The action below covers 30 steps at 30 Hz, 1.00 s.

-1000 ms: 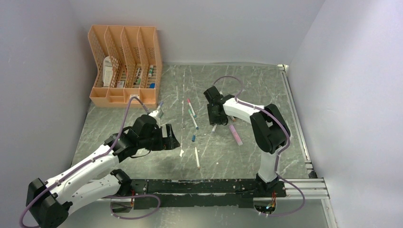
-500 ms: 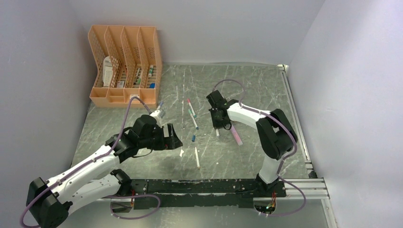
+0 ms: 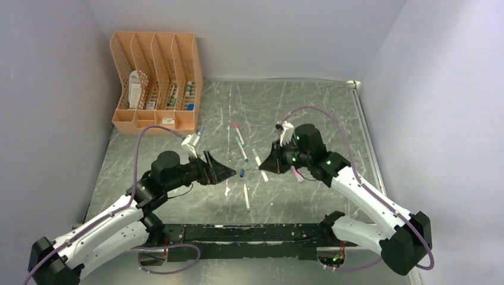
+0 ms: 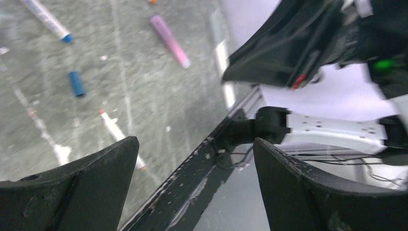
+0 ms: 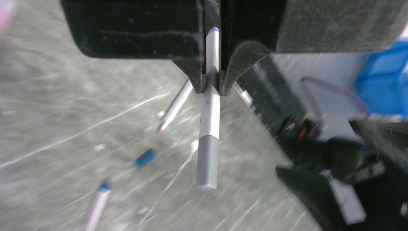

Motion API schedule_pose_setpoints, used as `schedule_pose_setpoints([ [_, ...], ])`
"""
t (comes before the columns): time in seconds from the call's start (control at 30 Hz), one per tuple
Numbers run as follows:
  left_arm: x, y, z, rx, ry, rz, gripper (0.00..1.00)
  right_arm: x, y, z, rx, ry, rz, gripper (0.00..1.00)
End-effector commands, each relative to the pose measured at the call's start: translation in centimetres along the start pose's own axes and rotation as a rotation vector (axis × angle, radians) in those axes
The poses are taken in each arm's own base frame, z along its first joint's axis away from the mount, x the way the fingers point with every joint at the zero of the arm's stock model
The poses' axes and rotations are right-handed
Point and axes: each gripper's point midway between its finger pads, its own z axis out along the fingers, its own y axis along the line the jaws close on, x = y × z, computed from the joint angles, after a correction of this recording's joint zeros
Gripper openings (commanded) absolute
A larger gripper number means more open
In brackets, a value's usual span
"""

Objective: Open the pen caps

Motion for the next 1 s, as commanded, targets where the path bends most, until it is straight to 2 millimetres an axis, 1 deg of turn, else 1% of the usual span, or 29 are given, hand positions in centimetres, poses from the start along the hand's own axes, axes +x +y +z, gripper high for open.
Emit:
schedule_pose_setpoints([
  [0.0, -1.9, -5.8, -1.0, 0.300, -0.096, -0.017, 1.00, 2.8, 6.3, -1.7, -0.392, 0.029, 0.053, 0.00],
  [0.1, -2.1, -6.7, -1.2, 0.372, -0.116, -0.016, 1.00, 2.5, 7.7, -2.8, -0.465, -0.016, 0.062, 0.00],
  [0.23, -1.5, -6.5, -0.6, 0.387, -0.094, -0.036, 1.00, 1.7, 8.2, -3.0, -0.481, -0.037, 0.064, 0.00],
  [0.33, -1.5, -6.0, -0.3, 0.386, -0.111, -0.049, 1.00, 1.3, 8.1, -2.4, -0.468, -0.038, 0.068, 0.00],
  [0.43, -1.8, -5.4, -0.1, 0.368, -0.140, -0.057, 0.98, 1.1, 8.4, -1.7, -0.466, -0.029, 0.069, 0.00],
  [0.53, -2.2, -4.9, 0.1, 0.349, -0.174, -0.064, 0.97, 1.4, 9.0, -0.7, -0.445, 0.001, 0.059, 0.00],
  [0.6, -2.5, -4.8, 0.2, 0.347, -0.189, -0.066, 0.96, 1.7, 9.3, 0.1, -0.425, 0.016, 0.047, 0.00],
  [0.7, -2.6, -4.7, 0.8, 0.333, -0.185, -0.066, 0.92, 1.9, 10.1, 0.8, -0.419, 0.022, 0.035, 0.00],
  [0.8, -2.5, -4.5, 1.3, 0.321, -0.171, -0.067, 0.85, 2.0, 10.7, 1.4, -0.416, 0.028, 0.031, 0.00],
  [0.97, -2.4, -4.1, 1.3, 0.304, -0.173, -0.072, 0.74, 1.9, 10.2, 2.1, -0.370, 0.028, 0.041, 0.00],
])
